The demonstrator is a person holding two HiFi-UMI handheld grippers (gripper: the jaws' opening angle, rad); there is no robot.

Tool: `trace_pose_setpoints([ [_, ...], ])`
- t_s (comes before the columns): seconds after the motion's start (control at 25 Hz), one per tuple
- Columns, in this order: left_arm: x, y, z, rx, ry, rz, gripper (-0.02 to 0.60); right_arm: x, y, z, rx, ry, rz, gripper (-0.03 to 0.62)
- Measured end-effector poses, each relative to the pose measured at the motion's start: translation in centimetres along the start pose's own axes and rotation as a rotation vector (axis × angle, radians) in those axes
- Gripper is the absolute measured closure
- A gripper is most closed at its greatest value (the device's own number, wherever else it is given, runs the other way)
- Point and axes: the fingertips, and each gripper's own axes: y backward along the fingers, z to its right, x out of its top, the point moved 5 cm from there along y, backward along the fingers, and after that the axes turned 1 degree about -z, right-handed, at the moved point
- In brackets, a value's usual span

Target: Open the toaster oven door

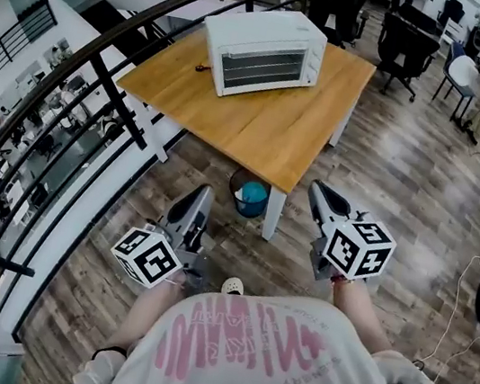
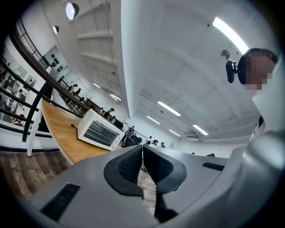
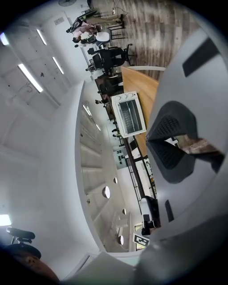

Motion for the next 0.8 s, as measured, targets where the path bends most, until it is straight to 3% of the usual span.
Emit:
trace_pose_setpoints([
  [0.44, 5.9, -4.2, -7.7, -0.057, -0.005, 0.008, 0.558, 3.3, -9.7, -1.5, 0.034, 0.010, 0.030, 0.586],
  [0.8, 7.6, -6.1, -13.8, -0.053, 0.001, -0.008, 0.560, 3.1, -15.8, -2.4, 0.039, 0.064, 0.000, 0.586],
])
